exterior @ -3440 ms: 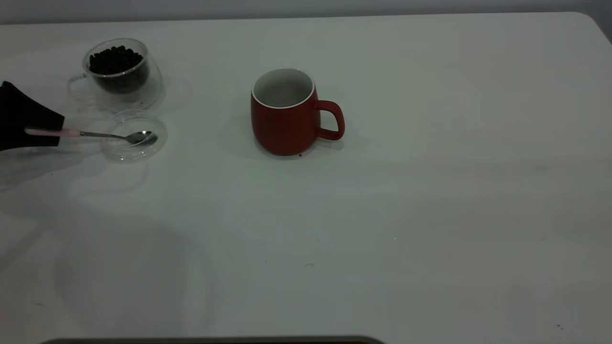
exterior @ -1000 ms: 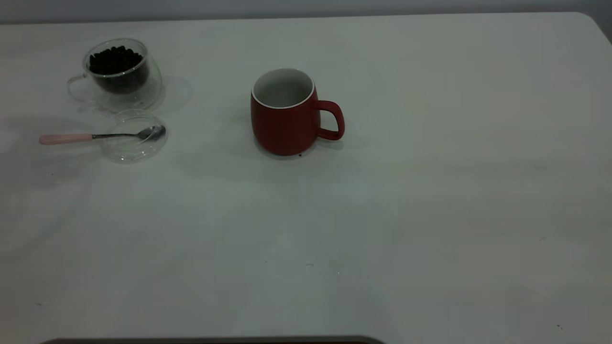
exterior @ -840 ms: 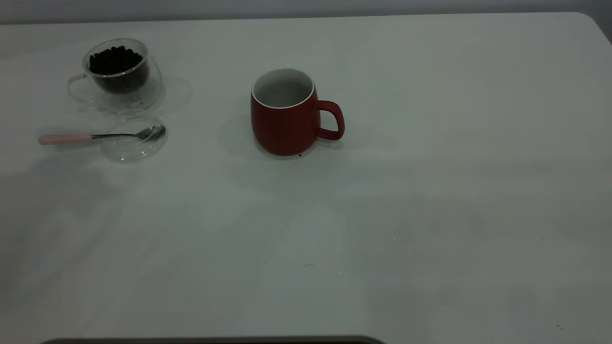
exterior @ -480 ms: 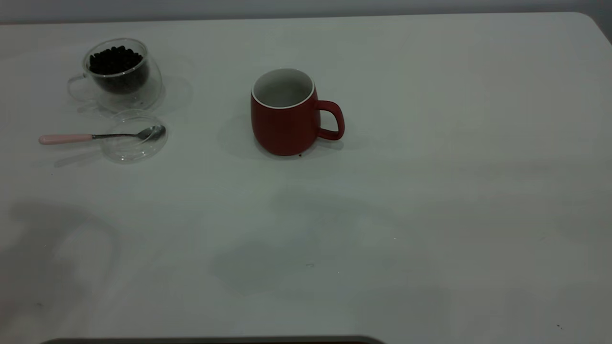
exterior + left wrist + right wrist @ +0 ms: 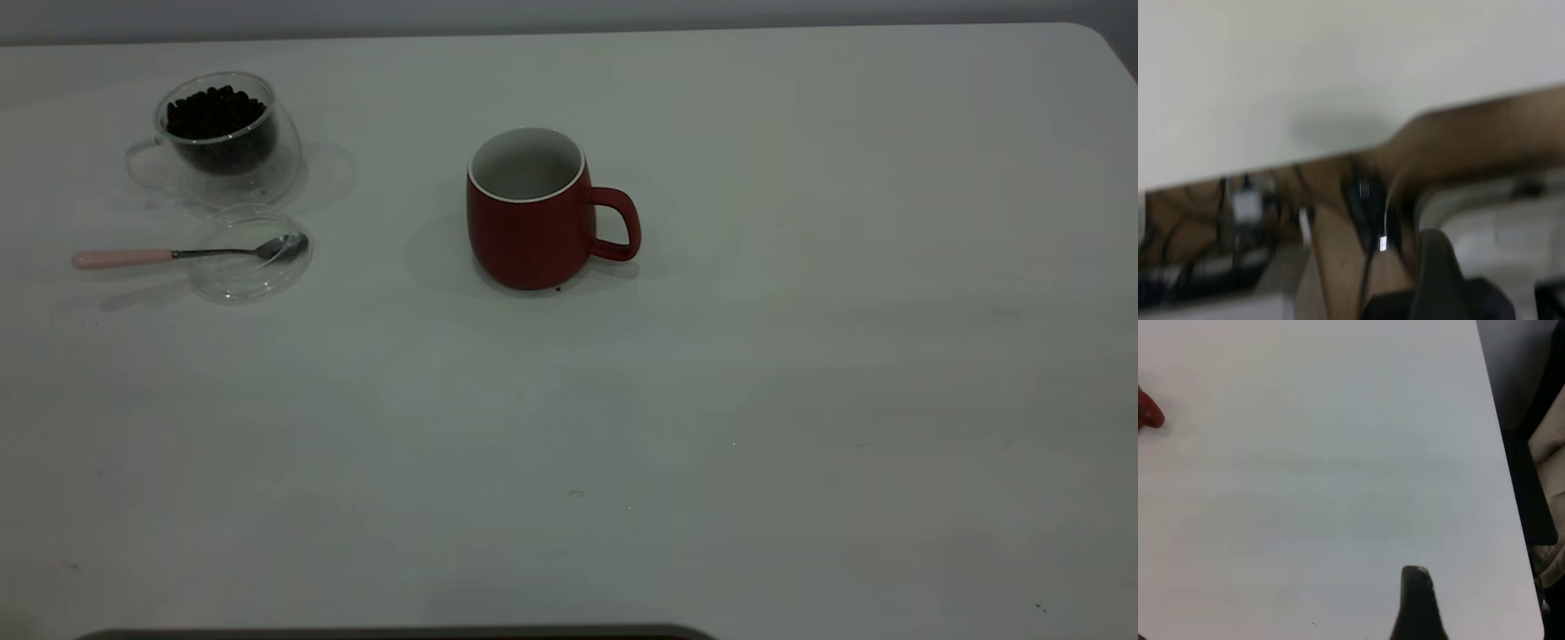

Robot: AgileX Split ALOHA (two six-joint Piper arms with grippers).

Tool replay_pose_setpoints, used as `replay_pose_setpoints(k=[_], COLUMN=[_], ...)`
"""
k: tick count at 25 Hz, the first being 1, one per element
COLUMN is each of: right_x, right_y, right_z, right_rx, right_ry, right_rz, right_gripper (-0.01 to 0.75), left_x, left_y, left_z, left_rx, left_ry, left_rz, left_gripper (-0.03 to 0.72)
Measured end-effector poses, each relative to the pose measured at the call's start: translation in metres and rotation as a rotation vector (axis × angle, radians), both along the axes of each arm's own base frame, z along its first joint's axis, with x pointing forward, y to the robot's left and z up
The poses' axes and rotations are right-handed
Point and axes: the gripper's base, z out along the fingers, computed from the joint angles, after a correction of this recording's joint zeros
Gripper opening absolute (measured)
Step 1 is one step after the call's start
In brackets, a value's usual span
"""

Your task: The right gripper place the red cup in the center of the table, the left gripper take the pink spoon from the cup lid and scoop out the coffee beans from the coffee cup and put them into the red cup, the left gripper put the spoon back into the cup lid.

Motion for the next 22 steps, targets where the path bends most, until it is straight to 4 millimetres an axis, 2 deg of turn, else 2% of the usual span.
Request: replay_pose_setpoints(k=[4, 14, 17, 22], right_x=[0.000, 0.000, 0.000, 0.000], right_y=[0.000, 0.000, 0.000, 0.000], right_z=[0.000, 0.000, 0.000, 0.000], right_rx=[0.000, 0.000, 0.000, 0.000], right_ry=[0.000, 0.000, 0.000, 0.000], right_rz=[0.000, 0.000, 0.000, 0.000], right_gripper=[0.581, 0.581, 0.581, 0.581], left_x=[-0.032, -0.085, -0.092, -0.092], left_y=[0.005, 0.014, 0.015, 0.014], left_z=[-0.006, -0.006, -0.007, -0.007], left_rx=[-0.027, -0.085, -0.091, -0.086], left_ry=[-0.152, -0.509, -0.545, -0.547], left_rz=[0.010, 0.009, 0.011, 0.030], left_gripper=[0.517, 0.517, 0.517, 0.517])
